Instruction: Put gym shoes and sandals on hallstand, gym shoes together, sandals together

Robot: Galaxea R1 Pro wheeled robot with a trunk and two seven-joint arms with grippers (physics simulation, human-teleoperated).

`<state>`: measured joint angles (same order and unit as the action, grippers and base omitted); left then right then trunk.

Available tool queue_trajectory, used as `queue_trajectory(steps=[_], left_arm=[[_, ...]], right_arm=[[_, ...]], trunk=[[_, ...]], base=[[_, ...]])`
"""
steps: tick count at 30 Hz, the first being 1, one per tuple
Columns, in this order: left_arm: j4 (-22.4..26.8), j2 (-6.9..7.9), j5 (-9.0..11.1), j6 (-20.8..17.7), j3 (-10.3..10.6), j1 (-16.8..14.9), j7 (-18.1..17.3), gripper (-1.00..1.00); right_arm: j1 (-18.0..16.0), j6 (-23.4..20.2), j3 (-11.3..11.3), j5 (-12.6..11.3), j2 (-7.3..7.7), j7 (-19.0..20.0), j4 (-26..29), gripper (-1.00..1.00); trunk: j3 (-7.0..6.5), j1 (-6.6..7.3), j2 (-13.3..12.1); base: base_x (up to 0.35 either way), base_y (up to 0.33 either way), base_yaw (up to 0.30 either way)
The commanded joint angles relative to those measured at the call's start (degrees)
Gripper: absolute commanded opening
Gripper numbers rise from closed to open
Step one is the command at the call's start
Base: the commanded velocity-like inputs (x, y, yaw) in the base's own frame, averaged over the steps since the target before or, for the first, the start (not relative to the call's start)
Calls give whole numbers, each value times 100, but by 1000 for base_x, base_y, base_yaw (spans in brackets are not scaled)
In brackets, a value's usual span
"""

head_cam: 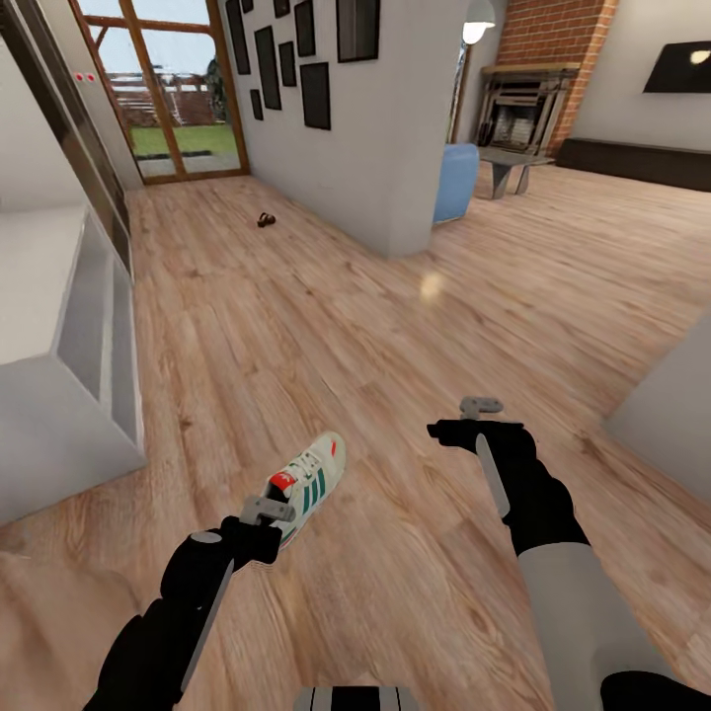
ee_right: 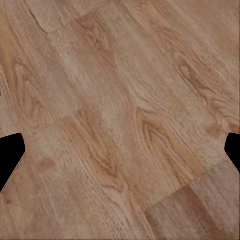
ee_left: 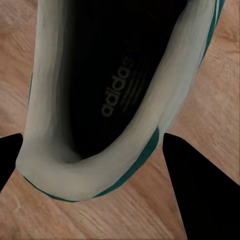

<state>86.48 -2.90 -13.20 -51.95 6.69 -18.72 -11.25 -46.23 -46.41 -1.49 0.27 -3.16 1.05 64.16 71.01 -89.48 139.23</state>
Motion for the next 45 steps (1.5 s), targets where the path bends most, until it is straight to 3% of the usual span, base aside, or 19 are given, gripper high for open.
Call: queue_trajectory(steps=[1, 30, 33, 35, 37, 40, 42, 45], left_arm=[[0, 0, 1, 0, 1, 0, -8, -100], [-4, 0, 10, 0, -46, 0, -10, -100], [-6, 0, 10, 0, -45, 0, -14, -100], [-7, 0, 10, 0, -45, 0, -15, -100], [-8, 0, 10, 0, -45, 0, -17, -100], [-8, 0, 10, 0, -43, 0, -17, -100], [-8, 0, 10, 0, -39, 0, -17, -100], [-8, 0, 10, 0, -36, 0, -17, -100]], right_arm=[[0, 0, 0, 0, 0, 0, 0, 100], [0, 18, 0, -9, 0, -5, -19, 100], [0, 237, 0, -10, -2, -5, -193, 100], [0, 555, 4, -10, -8, -5, -584, 100], [0, 1683, 17, 2, -20, -7, -1988, 100], [0, 3502, 34, 15, -31, 4, -3549, 100], [0, 4783, 47, 30, -34, 25, -4298, 100], [-1, 5751, 57, 137, -35, 44, -4790, 100]], trunk=[[5, 0, 0], [74, 0, 0], [74, 0, 0], [74, 0, 0], [74, 0, 0], [74, 0, 0], [74, 0, 0], [74, 0, 0]], base=[[334, 0, 160], [334, -35, 67], [336, 0, 3], [336, 0, 1], [336, 0, 0], [336, 0, 0], [336, 0, 0], [336, 0, 0]])
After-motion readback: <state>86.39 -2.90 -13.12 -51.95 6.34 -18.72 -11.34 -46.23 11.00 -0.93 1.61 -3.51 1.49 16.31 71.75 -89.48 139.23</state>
